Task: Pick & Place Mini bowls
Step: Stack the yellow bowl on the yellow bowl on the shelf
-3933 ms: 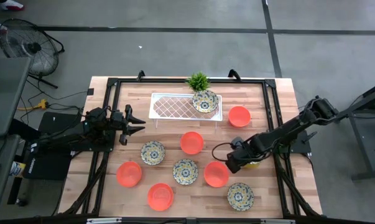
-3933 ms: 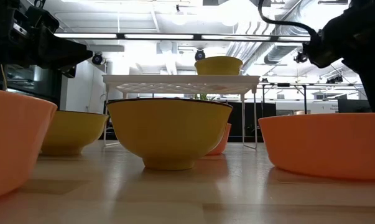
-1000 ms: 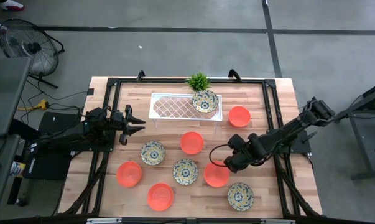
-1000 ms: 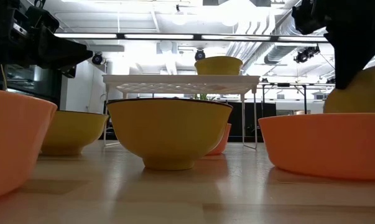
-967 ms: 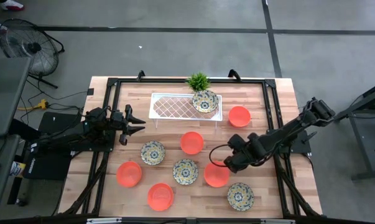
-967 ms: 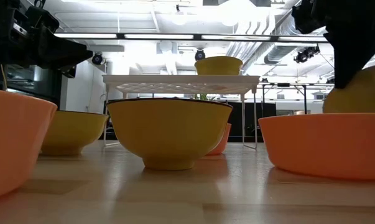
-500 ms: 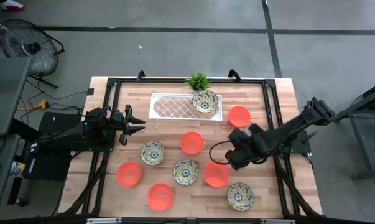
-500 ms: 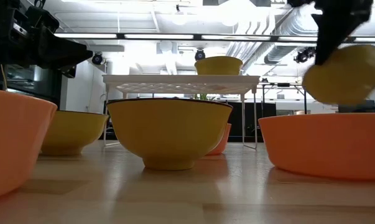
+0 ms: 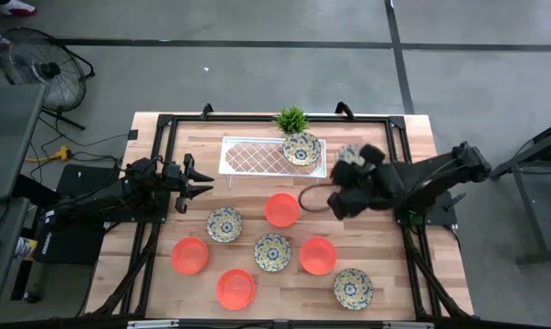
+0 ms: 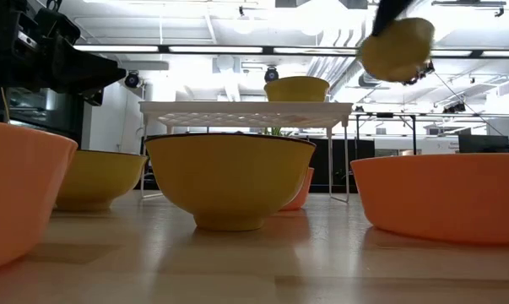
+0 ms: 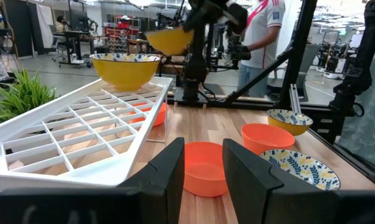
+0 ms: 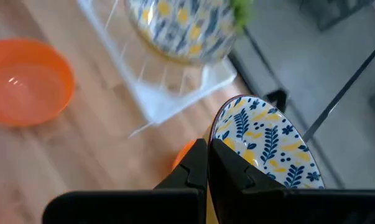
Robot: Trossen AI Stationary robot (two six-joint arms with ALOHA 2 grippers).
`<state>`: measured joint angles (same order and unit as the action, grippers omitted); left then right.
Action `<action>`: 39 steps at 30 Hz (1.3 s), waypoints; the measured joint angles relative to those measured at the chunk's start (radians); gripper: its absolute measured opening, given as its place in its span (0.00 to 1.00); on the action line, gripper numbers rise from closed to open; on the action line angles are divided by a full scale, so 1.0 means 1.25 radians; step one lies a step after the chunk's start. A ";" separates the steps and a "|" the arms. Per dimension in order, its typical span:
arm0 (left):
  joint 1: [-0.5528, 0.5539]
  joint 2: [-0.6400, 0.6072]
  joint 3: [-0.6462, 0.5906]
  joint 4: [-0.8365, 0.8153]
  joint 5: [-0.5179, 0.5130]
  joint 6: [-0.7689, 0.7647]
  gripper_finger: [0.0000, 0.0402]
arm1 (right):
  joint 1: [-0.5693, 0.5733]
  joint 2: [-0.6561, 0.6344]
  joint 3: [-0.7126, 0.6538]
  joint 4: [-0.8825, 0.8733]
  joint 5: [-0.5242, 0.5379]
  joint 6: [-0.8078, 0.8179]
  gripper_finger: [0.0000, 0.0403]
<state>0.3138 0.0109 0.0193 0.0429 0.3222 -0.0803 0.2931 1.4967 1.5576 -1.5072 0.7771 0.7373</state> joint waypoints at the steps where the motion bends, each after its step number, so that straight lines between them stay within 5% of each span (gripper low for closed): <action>1: 0.000 0.000 0.000 0.000 0.000 0.000 0.26 | -0.017 0.000 0.013 0.019 0.009 -0.045 0.00; 17: 0.000 0.000 0.000 0.000 -0.002 0.000 0.26 | -0.200 0.049 0.049 0.383 -0.062 -0.689 0.00; 31: 0.000 0.000 0.000 0.000 -0.002 0.000 0.26 | -0.234 0.090 0.049 0.504 -0.195 -0.793 0.00; 39: 0.000 0.000 0.000 0.000 -0.001 0.000 0.26 | -0.228 0.093 0.007 0.556 -0.197 -0.766 0.00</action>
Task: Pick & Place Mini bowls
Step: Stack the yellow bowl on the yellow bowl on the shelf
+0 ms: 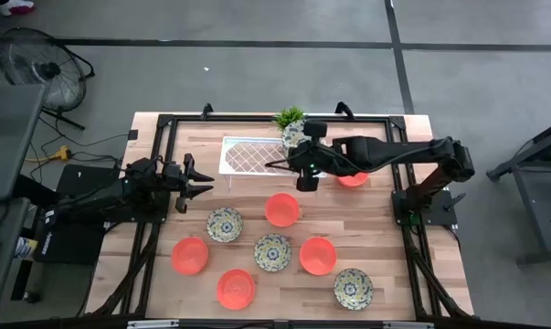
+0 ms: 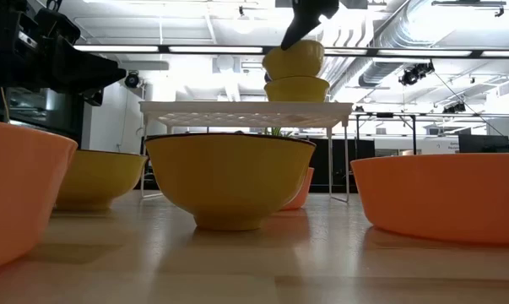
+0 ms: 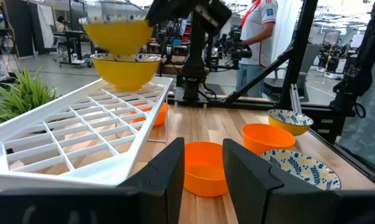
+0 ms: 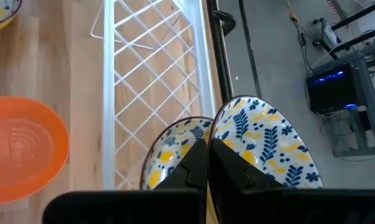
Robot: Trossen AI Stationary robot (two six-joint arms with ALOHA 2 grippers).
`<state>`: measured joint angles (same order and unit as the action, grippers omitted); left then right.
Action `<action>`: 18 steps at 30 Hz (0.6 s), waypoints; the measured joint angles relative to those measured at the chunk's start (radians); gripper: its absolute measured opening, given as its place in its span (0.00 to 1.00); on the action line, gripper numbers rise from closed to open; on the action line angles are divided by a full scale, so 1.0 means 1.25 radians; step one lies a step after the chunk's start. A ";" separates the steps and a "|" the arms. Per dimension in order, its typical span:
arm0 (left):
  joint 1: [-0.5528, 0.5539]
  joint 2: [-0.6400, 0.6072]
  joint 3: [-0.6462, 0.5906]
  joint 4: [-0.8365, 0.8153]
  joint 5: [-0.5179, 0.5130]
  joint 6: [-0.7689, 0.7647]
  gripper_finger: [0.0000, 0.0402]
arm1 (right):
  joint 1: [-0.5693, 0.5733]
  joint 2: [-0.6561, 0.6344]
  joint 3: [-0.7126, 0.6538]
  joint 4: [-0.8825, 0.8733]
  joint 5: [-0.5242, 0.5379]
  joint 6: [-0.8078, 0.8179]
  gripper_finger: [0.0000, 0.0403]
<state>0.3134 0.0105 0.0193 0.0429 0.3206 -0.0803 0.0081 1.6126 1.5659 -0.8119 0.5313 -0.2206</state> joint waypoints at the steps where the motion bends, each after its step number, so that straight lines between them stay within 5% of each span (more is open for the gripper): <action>1: 0.000 0.000 0.000 0.000 0.000 0.000 0.26 | 0.002 -0.002 -0.017 0.016 -0.003 0.000 0.00; 18: 0.000 0.000 0.000 0.000 0.002 0.000 0.26 | 0.005 -0.020 -0.073 0.095 -0.005 0.012 0.00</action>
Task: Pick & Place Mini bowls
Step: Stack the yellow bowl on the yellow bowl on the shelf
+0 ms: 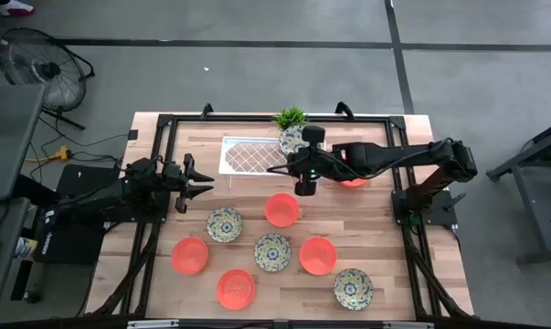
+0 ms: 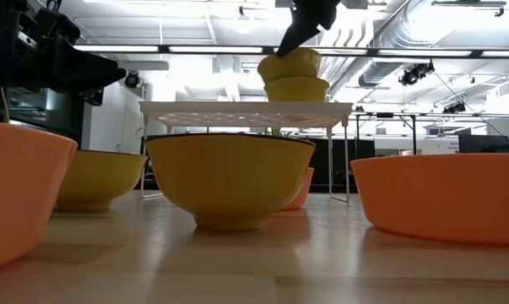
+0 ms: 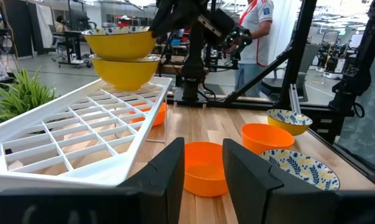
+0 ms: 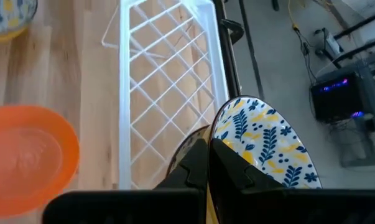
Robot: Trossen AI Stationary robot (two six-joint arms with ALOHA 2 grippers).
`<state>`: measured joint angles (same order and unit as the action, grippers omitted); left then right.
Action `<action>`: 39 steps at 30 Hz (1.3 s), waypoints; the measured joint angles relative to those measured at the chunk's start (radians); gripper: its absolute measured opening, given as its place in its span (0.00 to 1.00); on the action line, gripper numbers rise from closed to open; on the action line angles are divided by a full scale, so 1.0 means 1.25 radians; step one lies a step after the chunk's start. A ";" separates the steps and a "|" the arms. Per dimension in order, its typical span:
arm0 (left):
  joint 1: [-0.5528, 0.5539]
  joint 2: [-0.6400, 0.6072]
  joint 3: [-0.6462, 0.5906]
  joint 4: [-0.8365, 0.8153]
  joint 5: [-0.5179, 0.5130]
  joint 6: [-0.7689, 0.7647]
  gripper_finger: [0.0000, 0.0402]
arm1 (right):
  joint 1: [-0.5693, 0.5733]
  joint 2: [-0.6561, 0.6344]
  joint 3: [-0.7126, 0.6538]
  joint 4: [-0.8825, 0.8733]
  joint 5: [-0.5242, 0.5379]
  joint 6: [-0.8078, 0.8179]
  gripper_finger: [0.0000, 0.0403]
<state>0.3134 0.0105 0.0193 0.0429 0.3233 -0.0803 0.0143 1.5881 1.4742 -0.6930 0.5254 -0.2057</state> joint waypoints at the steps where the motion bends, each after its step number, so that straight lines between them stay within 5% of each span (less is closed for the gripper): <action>1: 0.000 0.000 0.000 0.000 0.000 0.000 0.26 | 0.000 0.000 0.000 -0.002 0.005 0.012 0.00; 39: 0.000 0.000 0.000 0.000 -0.004 0.000 0.26 | 0.006 0.012 0.000 -0.060 -0.024 0.045 0.00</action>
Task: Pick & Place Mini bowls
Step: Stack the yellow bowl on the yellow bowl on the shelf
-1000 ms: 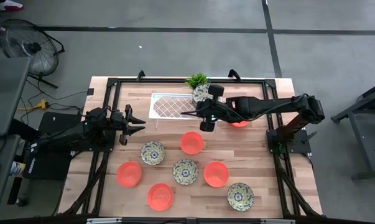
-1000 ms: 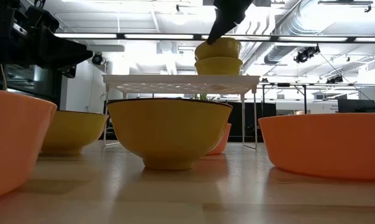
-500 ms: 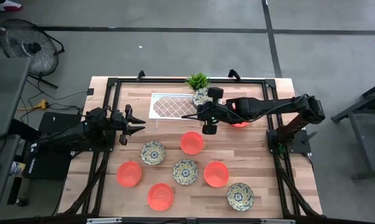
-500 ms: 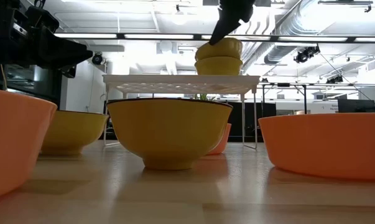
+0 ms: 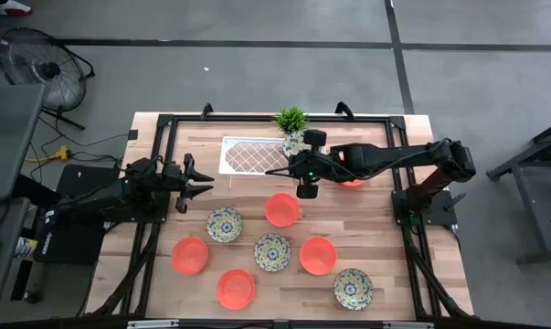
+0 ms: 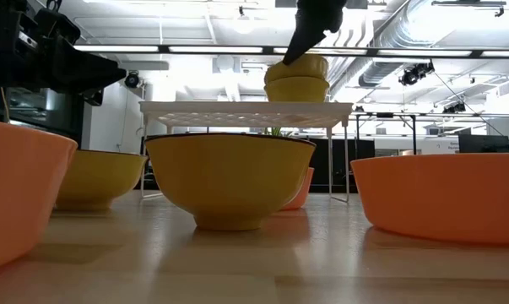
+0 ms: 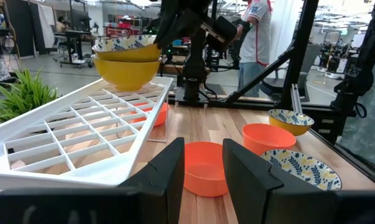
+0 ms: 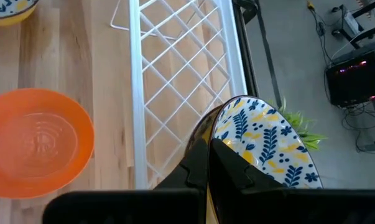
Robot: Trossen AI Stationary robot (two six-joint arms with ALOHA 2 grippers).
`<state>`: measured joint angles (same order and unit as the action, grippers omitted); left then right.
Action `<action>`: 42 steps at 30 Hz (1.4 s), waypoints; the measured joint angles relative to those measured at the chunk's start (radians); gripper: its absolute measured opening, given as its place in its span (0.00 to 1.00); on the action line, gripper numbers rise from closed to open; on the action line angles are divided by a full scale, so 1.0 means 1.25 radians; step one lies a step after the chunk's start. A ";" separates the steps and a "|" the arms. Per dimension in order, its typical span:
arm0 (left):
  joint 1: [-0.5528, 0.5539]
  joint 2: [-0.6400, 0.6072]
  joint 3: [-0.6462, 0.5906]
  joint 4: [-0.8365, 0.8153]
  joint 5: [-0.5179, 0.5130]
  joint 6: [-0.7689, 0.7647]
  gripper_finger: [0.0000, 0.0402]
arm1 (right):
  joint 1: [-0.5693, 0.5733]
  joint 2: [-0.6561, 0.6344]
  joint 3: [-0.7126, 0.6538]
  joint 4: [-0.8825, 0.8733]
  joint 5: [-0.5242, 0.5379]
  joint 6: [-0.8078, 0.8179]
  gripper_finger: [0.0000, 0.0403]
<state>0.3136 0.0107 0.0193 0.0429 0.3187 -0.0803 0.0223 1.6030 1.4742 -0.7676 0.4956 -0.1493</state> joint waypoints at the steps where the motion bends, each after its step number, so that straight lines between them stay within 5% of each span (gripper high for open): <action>1: 0.000 0.000 0.000 0.000 0.000 0.000 0.26 | 0.000 0.001 0.000 -0.002 -0.005 0.000 0.00; 26: 0.000 0.000 0.000 0.000 0.001 0.000 0.26 | -0.007 0.006 0.000 -0.030 -0.027 0.009 0.01; 42: 0.000 0.000 0.000 0.000 0.004 0.000 0.26 | -0.007 -0.001 0.000 -0.052 -0.028 0.012 0.24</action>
<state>0.3136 0.0105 0.0193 0.0429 0.3240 -0.0803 0.0132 1.6017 1.4742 -0.8329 0.4606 -0.1342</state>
